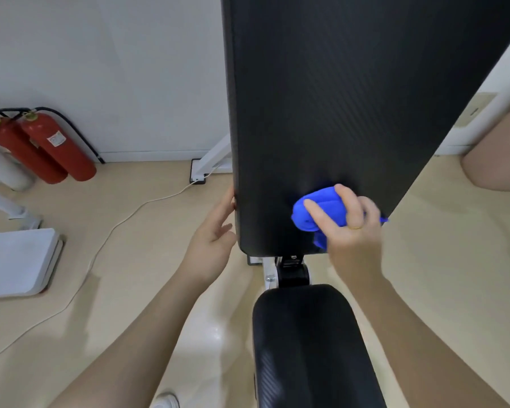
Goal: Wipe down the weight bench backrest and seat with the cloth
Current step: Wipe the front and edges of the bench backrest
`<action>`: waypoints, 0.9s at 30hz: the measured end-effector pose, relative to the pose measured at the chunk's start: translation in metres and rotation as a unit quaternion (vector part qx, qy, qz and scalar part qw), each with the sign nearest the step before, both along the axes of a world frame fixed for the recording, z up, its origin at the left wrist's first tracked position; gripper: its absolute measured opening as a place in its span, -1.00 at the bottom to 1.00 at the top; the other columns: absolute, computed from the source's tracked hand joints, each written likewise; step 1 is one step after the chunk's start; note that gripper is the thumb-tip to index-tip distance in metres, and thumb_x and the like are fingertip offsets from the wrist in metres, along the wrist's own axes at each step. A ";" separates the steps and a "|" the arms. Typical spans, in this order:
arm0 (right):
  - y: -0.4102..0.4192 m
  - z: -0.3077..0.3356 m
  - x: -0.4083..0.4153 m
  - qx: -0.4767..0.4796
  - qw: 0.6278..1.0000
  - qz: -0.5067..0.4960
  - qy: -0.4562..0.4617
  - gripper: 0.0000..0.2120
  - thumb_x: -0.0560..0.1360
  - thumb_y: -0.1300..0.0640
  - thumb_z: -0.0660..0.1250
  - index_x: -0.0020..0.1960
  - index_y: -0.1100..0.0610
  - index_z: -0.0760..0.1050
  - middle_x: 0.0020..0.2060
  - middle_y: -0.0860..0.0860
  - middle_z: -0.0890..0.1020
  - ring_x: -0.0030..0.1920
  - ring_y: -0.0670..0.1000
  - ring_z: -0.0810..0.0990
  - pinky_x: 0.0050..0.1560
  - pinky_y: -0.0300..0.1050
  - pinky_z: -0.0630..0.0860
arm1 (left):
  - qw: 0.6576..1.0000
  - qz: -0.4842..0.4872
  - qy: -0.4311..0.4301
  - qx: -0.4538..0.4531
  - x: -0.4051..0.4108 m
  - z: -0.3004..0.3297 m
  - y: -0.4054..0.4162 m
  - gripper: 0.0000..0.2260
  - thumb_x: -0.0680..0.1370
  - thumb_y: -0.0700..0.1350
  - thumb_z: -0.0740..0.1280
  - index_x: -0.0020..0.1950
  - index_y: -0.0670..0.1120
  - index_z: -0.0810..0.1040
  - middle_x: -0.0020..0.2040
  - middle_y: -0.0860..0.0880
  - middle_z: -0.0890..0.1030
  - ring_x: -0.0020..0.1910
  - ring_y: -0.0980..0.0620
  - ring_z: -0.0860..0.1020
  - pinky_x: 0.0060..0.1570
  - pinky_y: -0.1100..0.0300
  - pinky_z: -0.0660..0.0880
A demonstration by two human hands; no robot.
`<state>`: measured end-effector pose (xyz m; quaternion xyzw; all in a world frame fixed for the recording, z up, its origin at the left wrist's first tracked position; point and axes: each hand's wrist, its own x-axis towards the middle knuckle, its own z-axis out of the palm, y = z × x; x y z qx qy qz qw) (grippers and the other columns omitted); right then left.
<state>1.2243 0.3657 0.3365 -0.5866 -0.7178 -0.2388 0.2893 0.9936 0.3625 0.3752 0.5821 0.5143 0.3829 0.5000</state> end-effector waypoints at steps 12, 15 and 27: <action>-0.003 -0.033 -0.063 -0.062 0.991 0.095 -0.076 -0.45 0.43 0.39 -0.02 0.18 -0.04 0.54 0.21 0.08 0.34 -0.01 0.17 0.35 -0.27 -0.06 0.58 | 1.000 -0.006 0.029 0.007 0.009 -0.013 -0.005 -0.14 0.38 -0.51 0.07 0.42 0.30 0.02 0.33 0.48 0.21 0.29 0.55 0.19 0.09 0.58 0.31; -0.003 -0.027 -0.033 -0.057 0.988 0.088 -0.114 -0.49 0.37 0.38 0.10 0.10 -0.08 0.57 0.23 0.03 0.36 0.00 0.14 0.39 -0.22 -0.05 0.56 | 0.999 0.007 0.036 0.010 0.018 -0.016 -0.008 -0.17 0.43 -0.48 0.12 0.49 0.22 -0.05 0.39 0.44 0.15 0.34 0.51 0.16 0.16 0.50 0.29; -0.014 -0.014 0.034 -0.148 0.988 -0.026 0.047 -0.72 0.40 0.34 0.25 -0.13 -0.02 0.57 0.00 -0.12 0.45 -0.04 -0.07 0.44 -0.20 -0.11 0.47 | 0.995 0.071 0.059 0.035 0.044 -0.028 -0.008 -0.15 0.43 -0.26 0.23 0.50 0.17 -0.24 0.54 0.15 0.04 0.50 0.13 0.10 0.46 -0.01 0.17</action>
